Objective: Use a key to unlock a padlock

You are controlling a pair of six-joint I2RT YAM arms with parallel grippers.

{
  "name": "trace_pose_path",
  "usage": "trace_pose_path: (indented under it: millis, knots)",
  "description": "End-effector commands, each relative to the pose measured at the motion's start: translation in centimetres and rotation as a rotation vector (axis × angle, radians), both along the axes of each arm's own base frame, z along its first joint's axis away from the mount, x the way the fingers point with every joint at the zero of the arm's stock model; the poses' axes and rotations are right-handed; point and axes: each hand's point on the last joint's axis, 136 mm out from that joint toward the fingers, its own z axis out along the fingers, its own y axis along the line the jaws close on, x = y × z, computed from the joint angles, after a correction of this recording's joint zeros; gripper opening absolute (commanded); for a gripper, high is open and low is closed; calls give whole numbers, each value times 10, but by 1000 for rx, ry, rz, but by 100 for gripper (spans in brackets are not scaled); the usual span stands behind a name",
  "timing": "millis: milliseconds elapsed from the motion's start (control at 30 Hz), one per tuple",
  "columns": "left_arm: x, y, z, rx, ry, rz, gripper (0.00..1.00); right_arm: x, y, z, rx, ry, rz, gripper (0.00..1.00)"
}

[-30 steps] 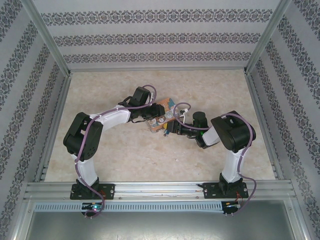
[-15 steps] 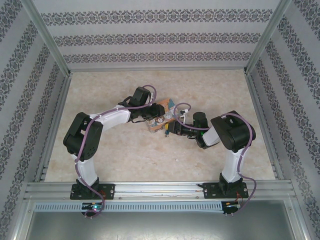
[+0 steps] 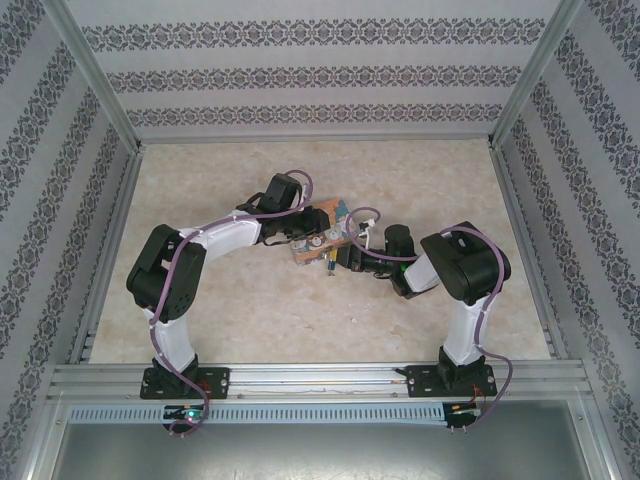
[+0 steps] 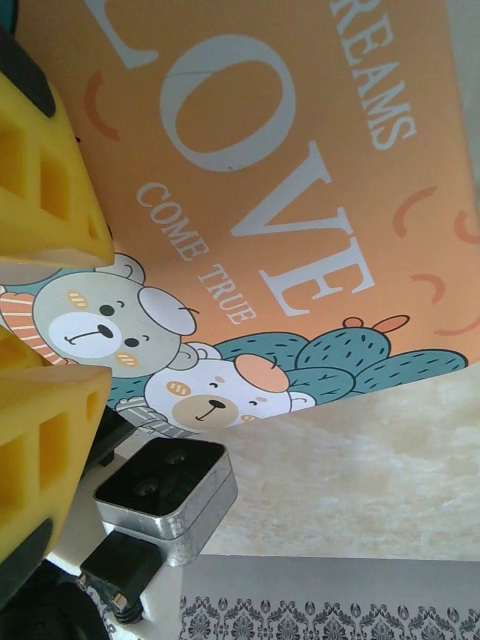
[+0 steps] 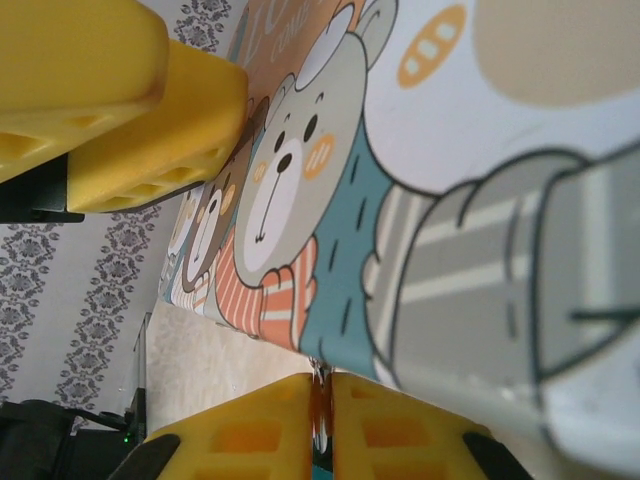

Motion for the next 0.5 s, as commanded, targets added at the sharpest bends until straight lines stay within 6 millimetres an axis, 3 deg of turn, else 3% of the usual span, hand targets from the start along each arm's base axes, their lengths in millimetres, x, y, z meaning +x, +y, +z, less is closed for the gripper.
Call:
trace_pose_path:
  millis: [0,200,467]
  knots:
    - [-6,-4,-5,-8,15,-20,31,-4,5,10,13,-54,23,8]
    - [-9,-2,-4,-9,13,-17,31,-1,3,10,7,-53,-3,0]
    - [-20,3,-10,-18,39,1,31,9,-7,24,35,-70,-119,0]
